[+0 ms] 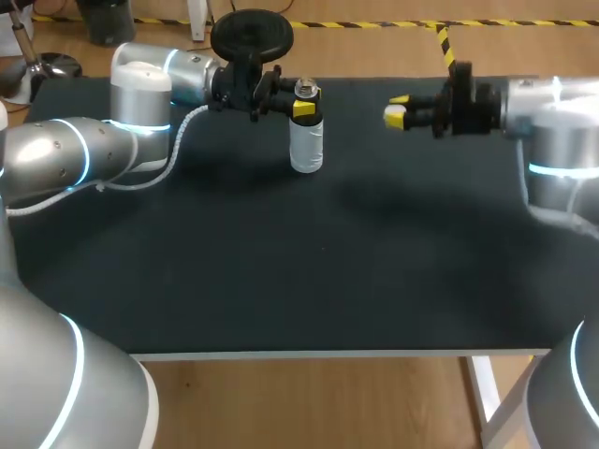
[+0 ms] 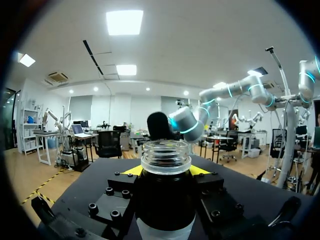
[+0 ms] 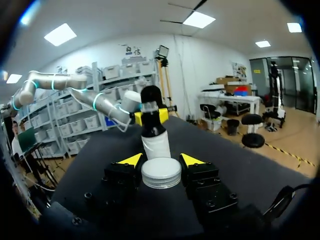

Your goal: Unscrew the bottle cap

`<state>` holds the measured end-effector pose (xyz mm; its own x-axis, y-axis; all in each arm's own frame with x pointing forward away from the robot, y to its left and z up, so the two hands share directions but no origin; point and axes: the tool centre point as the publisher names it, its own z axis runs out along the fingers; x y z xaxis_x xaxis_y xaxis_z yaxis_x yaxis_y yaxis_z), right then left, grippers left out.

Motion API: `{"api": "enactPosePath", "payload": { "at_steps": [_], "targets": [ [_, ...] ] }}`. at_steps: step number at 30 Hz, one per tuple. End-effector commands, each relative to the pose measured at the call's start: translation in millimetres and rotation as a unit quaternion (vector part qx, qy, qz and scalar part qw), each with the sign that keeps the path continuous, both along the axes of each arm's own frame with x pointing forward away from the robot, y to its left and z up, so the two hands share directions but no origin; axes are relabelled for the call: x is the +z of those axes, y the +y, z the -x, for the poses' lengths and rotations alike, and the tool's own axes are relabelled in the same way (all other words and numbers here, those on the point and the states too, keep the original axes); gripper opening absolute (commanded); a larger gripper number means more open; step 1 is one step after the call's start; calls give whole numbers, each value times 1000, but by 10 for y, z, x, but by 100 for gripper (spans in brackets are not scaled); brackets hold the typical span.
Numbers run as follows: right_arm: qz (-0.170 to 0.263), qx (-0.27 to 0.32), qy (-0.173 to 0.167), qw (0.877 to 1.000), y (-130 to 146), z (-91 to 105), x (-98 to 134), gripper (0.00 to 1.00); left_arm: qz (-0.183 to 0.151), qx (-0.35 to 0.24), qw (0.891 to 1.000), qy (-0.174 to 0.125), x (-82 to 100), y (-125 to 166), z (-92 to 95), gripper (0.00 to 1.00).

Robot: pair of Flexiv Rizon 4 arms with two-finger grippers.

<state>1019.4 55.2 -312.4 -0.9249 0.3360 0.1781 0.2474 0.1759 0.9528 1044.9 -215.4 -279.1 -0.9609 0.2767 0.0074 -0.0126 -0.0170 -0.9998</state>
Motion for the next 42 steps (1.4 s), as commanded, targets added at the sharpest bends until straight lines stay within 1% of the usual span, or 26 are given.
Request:
{"api": "enactPosePath", "payload": {
  "at_steps": [1, 5, 7, 9, 14, 15, 16, 17, 18, 19, 26, 32, 37, 38, 40, 41, 42],
  "targets": [
    [41, -141, -12, 989, -8, 95, -159, 0, 0, -3, 1000, 1, -10, -8, -31, 0],
    [43, -153, -1, 987, -39, 130, -269, 0, 0, -3, 1000, 1, -10, -8, -31, 0],
    [52, -158, 7, 986, -57, 148, -310, 0, 0, -3, 1000, 1, -10, -8, -31, 0],
    [62, -165, 16, 984, -76, 165, -352, 0, 0, -3, 1000, 1, -10, -8, -31, 0],
    [62, -171, 43, 982, -100, 202, -455, 0, 0, -3, 1000, 1, -10, -8, -31, 0],
    [61, -171, 50, 982, -105, 213, -474, 20, 0, -3, 1000, 1, -10, -8, -31, 0],
    [61, -171, 52, 982, -107, 224, -489, 37, 0, -3, 1000, 1, -10, -8, -31, 0],
    [58, -172, 55, 982, -109, 234, -503, 48, 0, -3, 1000, 1, -10, -8, -31, 0],
    [58, -172, 60, 982, -110, 245, -516, 76, 0, -3, 1000, 1, -10, -8, -31, 0],
    [56, -173, 64, 981, -113, 254, -534, 100, 0, -3, 1000, 1, -10, -8, -31, 0],
    [55, -177, 80, 980, -122, 285, -586, 100, 0, -3, 1000, 1, -10, -8, -31, 0],
    [55, -182, 80, 979, -109, 285, -534, 100, 0, -3, 1000, 1, -10, -8, -31, 0],
    [55, -179, 76, 979, -96, 240, -502, 100, 0, -3, 1000, 1, -10, -8, -31, 0],
    [55, -179, 75, 979, -94, 229, -499, 100, 0, -3, 1000, 1, -10, -8, -31, 2],
    [51, -175, 74, 981, -91, 207, -495, 100, 0, -3, 1000, 1, -10, -8, -31, 51],
    [42, -169, 75, 982, -88, 199, -492, 100, 0, -3, 1000, 1, -10, -8, -31, 98],
    [42, -169, 75, 982, -88, 199, -492, 100, 0, -3, 1000, 1, -10, -8, -31, 100]
  ]
}}
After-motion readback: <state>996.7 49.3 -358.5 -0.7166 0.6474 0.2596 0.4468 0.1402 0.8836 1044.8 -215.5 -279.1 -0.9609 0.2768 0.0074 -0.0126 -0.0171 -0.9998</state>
